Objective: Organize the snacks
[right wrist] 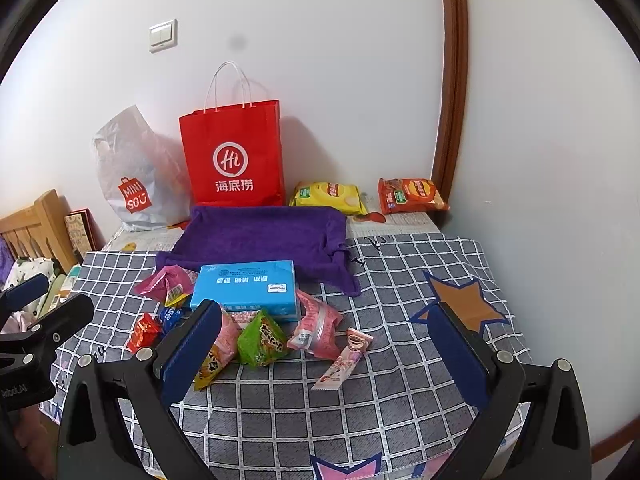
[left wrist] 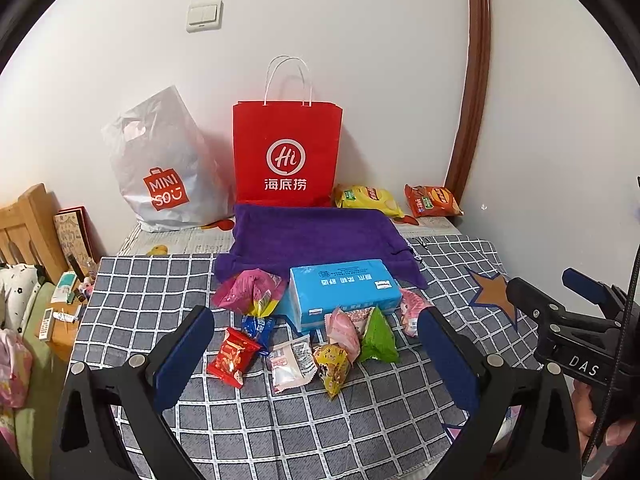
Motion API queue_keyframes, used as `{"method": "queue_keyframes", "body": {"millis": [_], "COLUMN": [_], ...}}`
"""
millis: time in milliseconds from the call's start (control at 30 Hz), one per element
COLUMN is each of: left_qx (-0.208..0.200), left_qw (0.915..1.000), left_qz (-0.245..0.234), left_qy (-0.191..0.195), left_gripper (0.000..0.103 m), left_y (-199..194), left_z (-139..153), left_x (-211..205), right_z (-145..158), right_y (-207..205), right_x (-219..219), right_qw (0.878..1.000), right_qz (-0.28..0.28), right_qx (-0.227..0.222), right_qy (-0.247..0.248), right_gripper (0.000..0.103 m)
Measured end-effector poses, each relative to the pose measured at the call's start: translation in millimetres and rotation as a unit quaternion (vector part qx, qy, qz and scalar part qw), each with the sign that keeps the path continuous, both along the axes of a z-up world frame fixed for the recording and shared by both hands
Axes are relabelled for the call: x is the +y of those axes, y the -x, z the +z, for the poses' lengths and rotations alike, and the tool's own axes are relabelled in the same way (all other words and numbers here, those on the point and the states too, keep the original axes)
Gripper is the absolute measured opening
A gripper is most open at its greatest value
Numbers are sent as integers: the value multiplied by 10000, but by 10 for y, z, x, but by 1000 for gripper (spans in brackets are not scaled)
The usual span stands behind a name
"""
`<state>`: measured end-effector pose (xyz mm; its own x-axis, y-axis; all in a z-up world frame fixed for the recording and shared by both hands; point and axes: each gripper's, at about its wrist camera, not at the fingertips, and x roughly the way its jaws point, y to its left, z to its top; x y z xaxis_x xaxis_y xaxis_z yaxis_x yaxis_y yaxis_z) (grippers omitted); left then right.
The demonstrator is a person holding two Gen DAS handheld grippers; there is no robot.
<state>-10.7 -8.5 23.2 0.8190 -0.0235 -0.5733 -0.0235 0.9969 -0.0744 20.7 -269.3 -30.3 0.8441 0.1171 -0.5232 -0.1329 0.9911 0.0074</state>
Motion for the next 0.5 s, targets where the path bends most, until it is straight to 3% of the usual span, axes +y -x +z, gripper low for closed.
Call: {"method": "queue_keyframes", "body": {"millis": [500], "left_qx": [12], "left_qw": [10000], "left_qz": [14], "left_qy": [30], "left_gripper": [102], "left_y": [26], "left_z": [-33], "left_x": [-1], "right_z": [-27], "right_y": [10], "right_x": [-6], "right_qw": [10000], "right_qz": [16], "right_qx": [-2], "right_qy": [-19], "right_gripper": [101]}}
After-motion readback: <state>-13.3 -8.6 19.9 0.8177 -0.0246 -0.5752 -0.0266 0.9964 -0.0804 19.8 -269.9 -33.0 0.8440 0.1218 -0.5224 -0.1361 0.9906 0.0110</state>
